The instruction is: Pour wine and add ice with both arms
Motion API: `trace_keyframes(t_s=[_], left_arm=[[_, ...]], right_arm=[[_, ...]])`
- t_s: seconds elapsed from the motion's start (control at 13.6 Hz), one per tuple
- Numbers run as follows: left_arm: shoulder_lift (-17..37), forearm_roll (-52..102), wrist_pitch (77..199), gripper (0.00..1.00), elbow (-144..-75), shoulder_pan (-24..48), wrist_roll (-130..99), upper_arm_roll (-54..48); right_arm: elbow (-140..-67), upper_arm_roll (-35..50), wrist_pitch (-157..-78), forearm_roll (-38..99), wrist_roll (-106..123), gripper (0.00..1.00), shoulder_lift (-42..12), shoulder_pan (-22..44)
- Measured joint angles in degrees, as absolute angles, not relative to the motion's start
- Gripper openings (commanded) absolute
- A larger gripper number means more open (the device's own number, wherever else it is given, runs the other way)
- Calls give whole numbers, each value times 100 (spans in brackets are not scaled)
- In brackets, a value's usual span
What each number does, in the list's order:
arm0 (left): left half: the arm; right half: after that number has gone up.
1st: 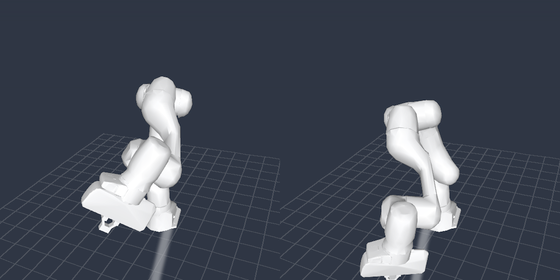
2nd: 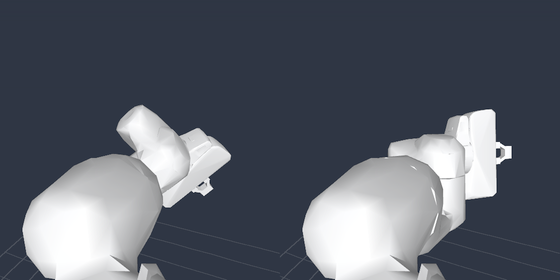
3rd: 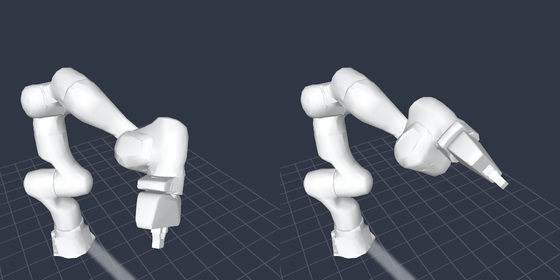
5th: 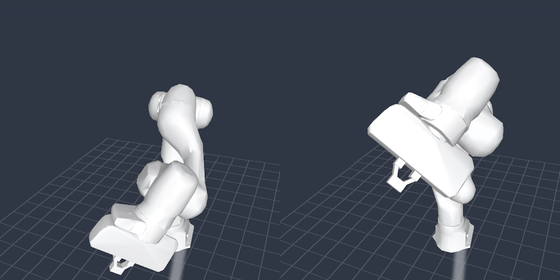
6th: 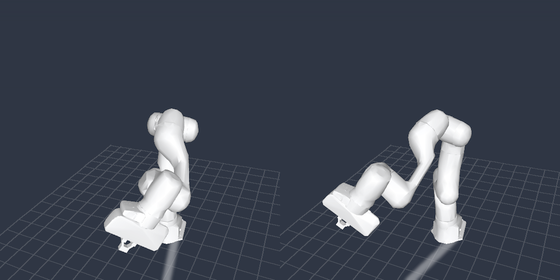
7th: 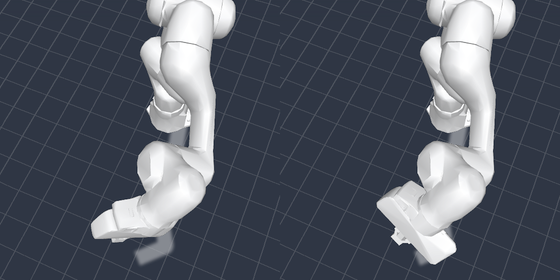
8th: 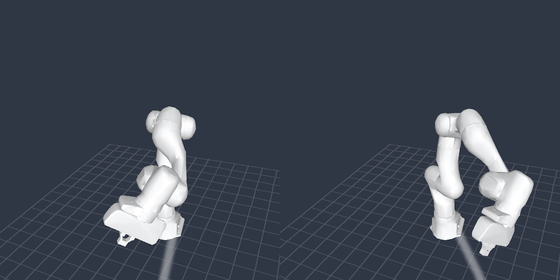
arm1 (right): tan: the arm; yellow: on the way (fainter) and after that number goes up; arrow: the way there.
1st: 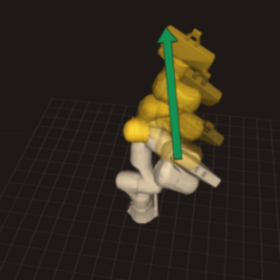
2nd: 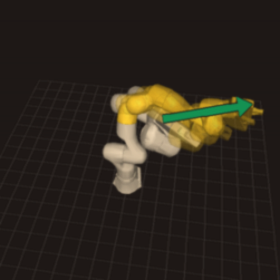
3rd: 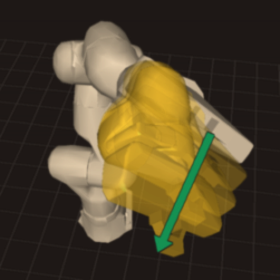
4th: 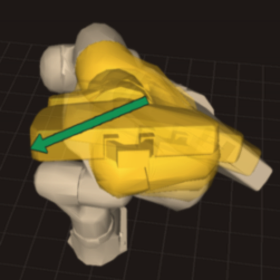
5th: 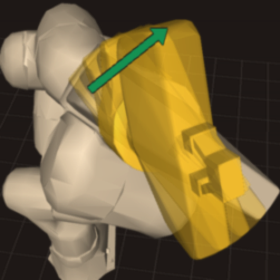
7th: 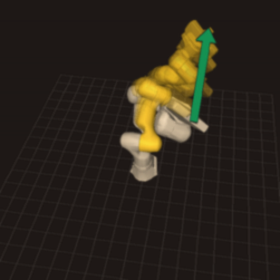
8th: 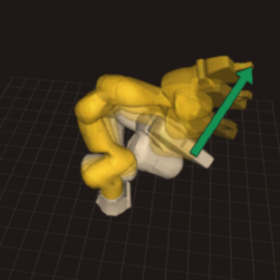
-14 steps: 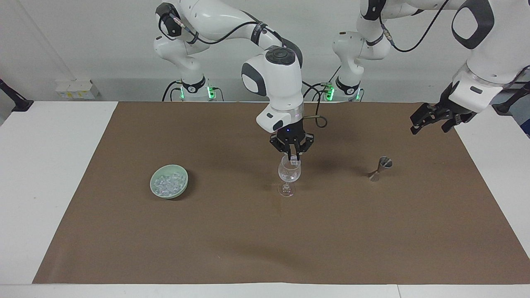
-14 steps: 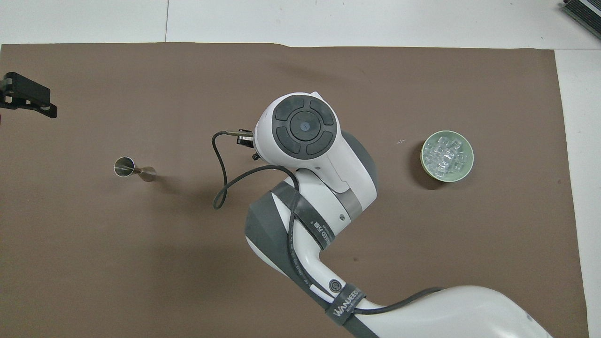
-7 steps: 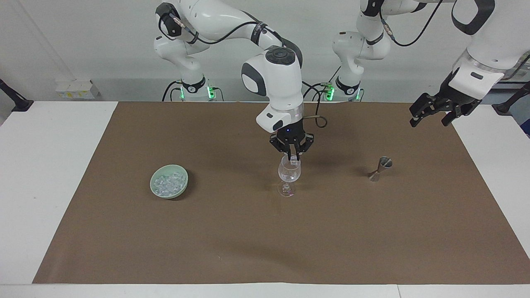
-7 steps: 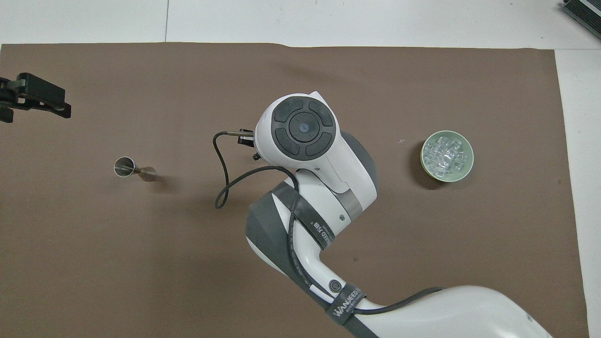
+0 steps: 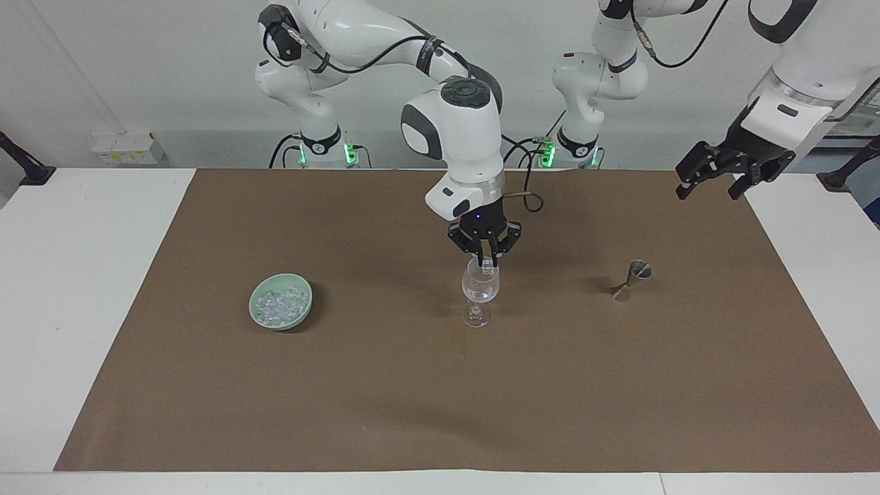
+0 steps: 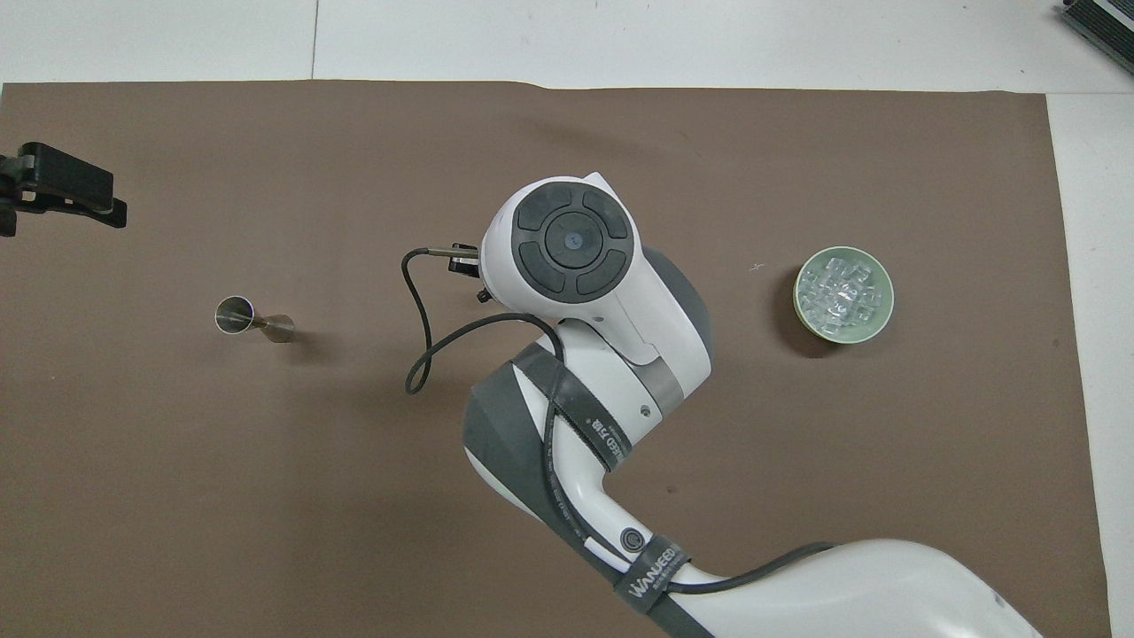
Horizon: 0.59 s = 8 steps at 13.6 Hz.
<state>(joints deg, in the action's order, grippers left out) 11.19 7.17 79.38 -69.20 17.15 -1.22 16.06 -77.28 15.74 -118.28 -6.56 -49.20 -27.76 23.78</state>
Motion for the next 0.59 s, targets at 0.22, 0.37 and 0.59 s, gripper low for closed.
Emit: trace_keyframes(t_s=[0.22,0.37,0.59], left_arm=[[988,716,7941,100,-7084,1723,-23,1601],[820,712,8032,100,-7316,1752,4,1602],[527,559,8287,100,-7772,1829,16,1595]], right_arm=[[-7734,1573,-11825,-660,-4920,34,-2777,2377],[-7736,1571,-11825,-666,-4920,35,-2777,2377],[-7738,1571,-11824,-671,-4920,35,-2777,2377]])
